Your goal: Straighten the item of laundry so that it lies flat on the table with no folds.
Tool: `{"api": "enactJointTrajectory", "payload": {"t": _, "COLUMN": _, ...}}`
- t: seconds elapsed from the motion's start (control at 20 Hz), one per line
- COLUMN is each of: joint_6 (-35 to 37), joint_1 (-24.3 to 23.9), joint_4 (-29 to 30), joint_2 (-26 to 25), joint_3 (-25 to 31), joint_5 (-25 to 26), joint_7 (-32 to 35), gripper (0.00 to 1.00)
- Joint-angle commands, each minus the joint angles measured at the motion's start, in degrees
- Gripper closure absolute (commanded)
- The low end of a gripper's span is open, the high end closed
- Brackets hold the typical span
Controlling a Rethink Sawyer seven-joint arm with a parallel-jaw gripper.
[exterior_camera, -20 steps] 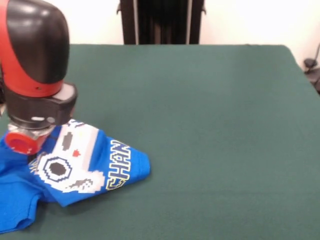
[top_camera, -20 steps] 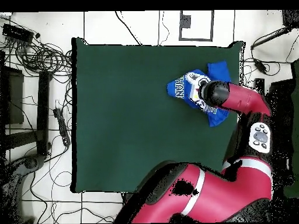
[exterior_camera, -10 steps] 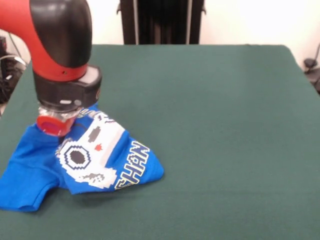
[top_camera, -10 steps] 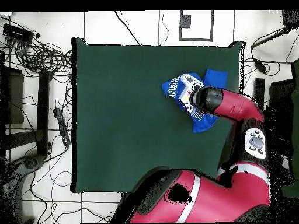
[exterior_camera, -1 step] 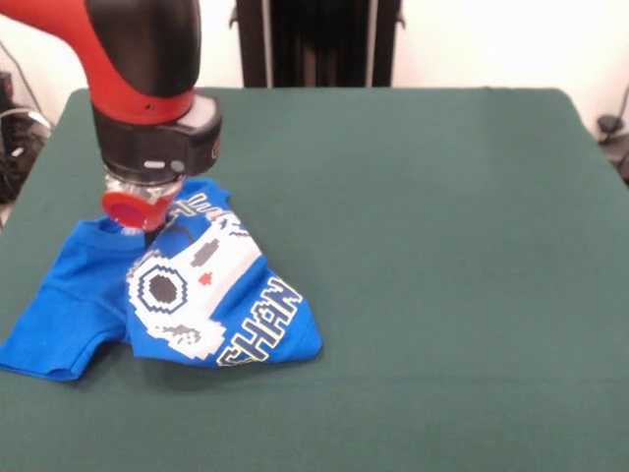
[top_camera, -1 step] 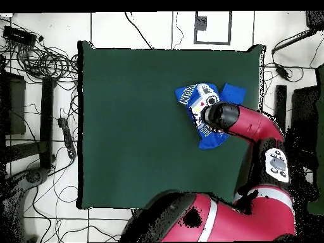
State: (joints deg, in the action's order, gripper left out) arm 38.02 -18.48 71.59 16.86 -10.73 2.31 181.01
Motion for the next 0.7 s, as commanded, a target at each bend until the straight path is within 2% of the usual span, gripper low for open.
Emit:
{"api": "enactJointTrajectory", "payload": {"t": 0.05, "joint_6": 8.28, "joint_1": 2.88, "joint_4": 10.54, "joint_2": 4.32, "joint_3": 4.18, "joint_5": -2.73, "joint_7": 0.06, "gripper": 1.0}}
{"api": "enactJointTrajectory", "payload": {"t": 0.4, "joint_6": 12.66, "joint_1": 2.83, "joint_4": 17.9, "joint_2": 12.91, "joint_3": 4.14, "joint_5": -3.58, "joint_7": -1.45, "gripper": 1.0}}
{"api": "enactJointTrajectory", "payload": {"t": 0.55, "joint_6": 13.54, "joint_1": 2.77, "joint_4": 19.72, "joint_2": 14.96, "joint_3": 3.92, "joint_5": -3.27, "joint_7": -1.89, "gripper": 1.0}}
{"api": "enactJointTrajectory", "payload": {"t": 0.7, "joint_6": 15.23, "joint_1": 2.01, "joint_4": 16.87, "joint_2": 14.3, "joint_3": 3.63, "joint_5": -1.56, "joint_7": -3.42, "gripper": 1.0}}
